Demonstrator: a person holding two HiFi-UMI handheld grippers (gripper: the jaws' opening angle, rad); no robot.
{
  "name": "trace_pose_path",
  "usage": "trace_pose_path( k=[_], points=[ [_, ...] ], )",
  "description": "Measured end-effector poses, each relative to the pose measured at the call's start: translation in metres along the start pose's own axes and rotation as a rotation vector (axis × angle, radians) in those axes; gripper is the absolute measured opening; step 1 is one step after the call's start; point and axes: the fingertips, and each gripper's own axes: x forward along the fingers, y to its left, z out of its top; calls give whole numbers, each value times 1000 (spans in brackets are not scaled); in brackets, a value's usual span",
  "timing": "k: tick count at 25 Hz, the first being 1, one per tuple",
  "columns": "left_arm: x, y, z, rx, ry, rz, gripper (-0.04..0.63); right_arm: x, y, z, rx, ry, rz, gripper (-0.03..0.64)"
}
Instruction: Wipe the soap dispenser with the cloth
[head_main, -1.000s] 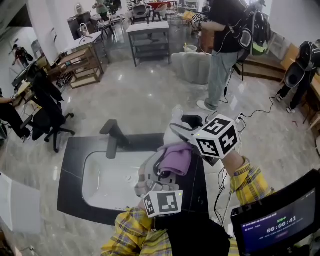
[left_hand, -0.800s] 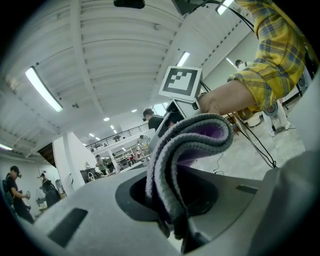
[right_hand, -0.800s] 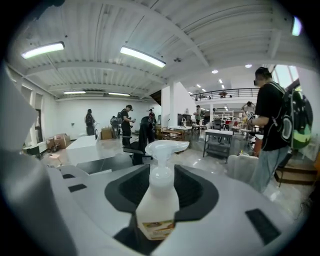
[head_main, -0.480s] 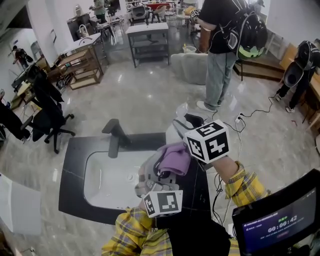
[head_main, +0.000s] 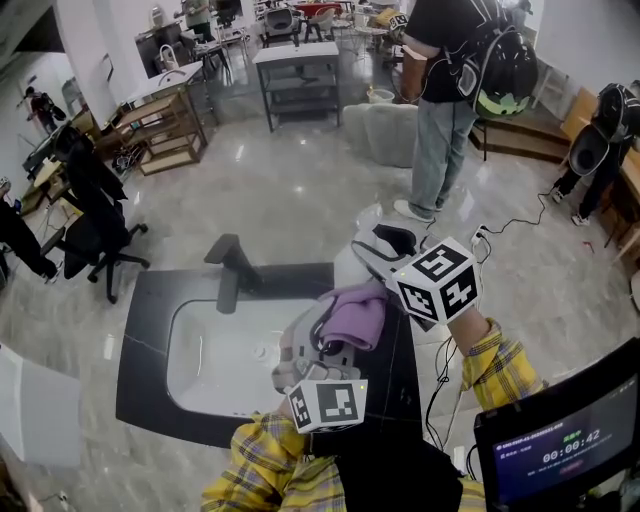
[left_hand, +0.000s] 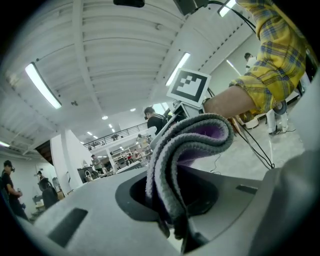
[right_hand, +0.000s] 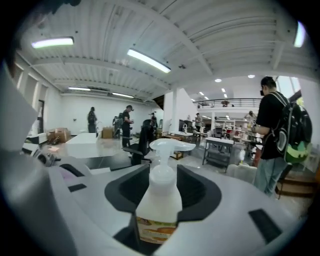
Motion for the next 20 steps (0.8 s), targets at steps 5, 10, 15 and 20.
trace_pose_path(
  k=[5, 10, 15, 20],
  points=[
    [4, -2, -8, -4, -4, -16, 72, 6, 8, -7, -124, 39, 220, 155],
    [12, -4, -7, -3, -3, -28, 72, 5, 9, -8, -257, 72, 351, 156],
    [16, -10, -6, 9, -8, -53, 72, 8, 12, -9, -297, 69, 476, 156],
    [21, -14, -3, 6, -11, -65, 72, 9, 13, -7, -286, 66, 577, 156]
  ],
)
